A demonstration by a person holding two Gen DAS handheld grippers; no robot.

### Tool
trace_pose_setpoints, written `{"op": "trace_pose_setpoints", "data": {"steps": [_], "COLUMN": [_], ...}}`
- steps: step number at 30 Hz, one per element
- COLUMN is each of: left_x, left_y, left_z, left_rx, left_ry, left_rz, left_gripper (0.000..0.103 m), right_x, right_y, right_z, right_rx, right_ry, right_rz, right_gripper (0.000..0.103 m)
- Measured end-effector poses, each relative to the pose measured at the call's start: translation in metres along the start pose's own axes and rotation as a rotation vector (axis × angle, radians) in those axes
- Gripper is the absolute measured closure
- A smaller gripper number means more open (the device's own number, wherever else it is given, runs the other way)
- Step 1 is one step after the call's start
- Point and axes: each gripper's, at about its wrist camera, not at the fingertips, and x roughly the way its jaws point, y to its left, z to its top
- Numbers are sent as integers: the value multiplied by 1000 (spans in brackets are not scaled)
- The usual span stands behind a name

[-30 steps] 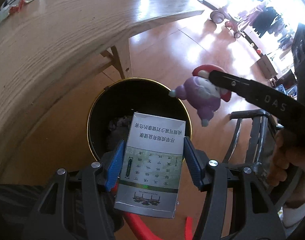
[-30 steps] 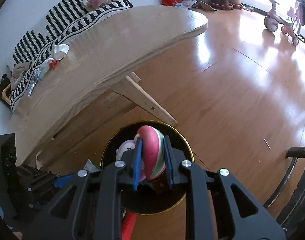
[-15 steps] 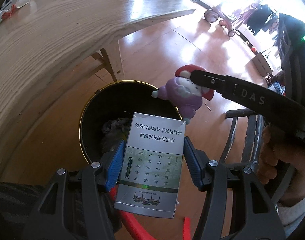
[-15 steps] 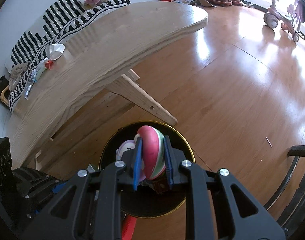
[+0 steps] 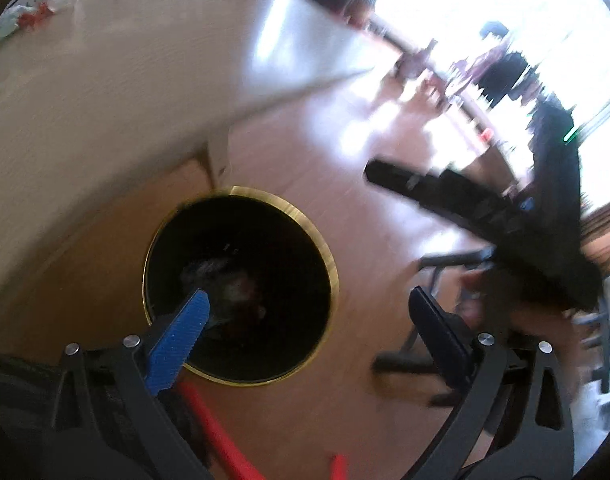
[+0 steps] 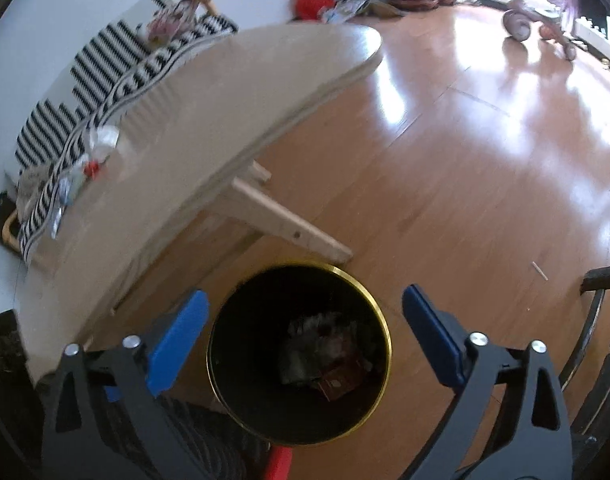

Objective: Collect trash
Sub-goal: 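Carry both items to the black bin and open both grippers over it, then grasp the silver blister pack with the left gripper while the right grasps the white paper bag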

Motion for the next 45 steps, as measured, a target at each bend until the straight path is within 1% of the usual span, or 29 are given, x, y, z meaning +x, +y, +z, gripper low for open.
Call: {"op": "trace_pose_setpoints", "data": {"steps": [1,2,3,4,6,9,13,16,19,21,27,30,33,36,39,42,45], "left_x": [-13,-33,-45,-59,-89,-120,-147,-164,-177,-183,-178,-177,-180,-180,-181,-182,-176], "left_y": [1,5,9,16,39,81,135,172,203,216,243,255,267,281,294,309,323], "left_z": [4,10,14,19,31,42,42,38,36,34,31,38,53,74,95,118,139], "left_rx": [-1,0,-1,-6,-40,-110,-190,-269,-334,-353,-345,-347,-361,-381,-395,-400,-394], "left_ry": [-35,-88,-119,-154,-220,-256,-255,-261,-267,-264,-214,-207,-216,-216,-217,-227,-220], "left_rz": [-3,5,18,51,155,314,427,480,501,521,558,574,585,574,567,583,602], "left_gripper": [6,6,6,6,6,6,6,6,6,6,6,6,6,6,6,6,6], "right_x": [-5,-12,-17,-21,-26,-26,-13,-1,10,20,50,63,71,77,88,101,114], "right_y": [1,5,8,13,24,44,80,106,131,149,198,219,247,274,298,320,341], "right_z": [2,4,6,8,14,23,30,35,36,36,38,47,70,87,107,130,147], "right_rx": [-7,-24,-37,-53,-79,-113,-179,-215,-240,-270,-386,-441,-498,-565,-596,-609,-657], "right_ry": [-30,-74,-98,-120,-143,-156,-147,-132,-122,-113,-88,-94,-130,-179,-180,-177,-175], "right_rz": [-17,-41,-54,-68,-74,-43,-5,26,50,56,30,25,44,63,98,141,148], "right_gripper": [7,7,7,7,7,7,7,7,7,7,7,7,7,7,7,7,7]}}
